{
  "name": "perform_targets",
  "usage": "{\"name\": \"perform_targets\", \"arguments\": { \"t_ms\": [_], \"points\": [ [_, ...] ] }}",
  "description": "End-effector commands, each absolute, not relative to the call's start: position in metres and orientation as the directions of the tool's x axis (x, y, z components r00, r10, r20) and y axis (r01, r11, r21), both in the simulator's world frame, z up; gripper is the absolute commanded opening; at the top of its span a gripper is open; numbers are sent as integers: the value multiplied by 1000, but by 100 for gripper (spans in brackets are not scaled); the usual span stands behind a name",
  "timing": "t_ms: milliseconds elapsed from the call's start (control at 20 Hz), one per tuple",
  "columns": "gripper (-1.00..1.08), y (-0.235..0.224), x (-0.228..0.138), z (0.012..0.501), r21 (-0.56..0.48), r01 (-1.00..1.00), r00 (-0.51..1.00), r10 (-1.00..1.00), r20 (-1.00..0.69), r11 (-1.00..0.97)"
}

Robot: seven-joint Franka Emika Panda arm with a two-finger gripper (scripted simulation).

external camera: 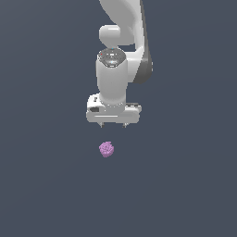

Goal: Pick up the object and move it to a goal position.

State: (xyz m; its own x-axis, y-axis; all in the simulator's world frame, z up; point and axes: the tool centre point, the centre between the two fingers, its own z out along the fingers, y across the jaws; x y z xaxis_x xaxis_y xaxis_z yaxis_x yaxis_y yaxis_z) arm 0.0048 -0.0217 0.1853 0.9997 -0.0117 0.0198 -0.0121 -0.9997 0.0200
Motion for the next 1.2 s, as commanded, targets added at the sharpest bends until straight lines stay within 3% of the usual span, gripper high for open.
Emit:
{"name": "perform_targets", "arguments": {
  "t_ms": [0,500,1150],
  "points": [
    [100,-22,5,185,20,-12,1000,-12,20,-1000],
    [100,-3,15,209,-9,-12,998,-13,55,-1000],
    [100,-9,19,198,-3,35,998,35,49,-999]
  ]
}}
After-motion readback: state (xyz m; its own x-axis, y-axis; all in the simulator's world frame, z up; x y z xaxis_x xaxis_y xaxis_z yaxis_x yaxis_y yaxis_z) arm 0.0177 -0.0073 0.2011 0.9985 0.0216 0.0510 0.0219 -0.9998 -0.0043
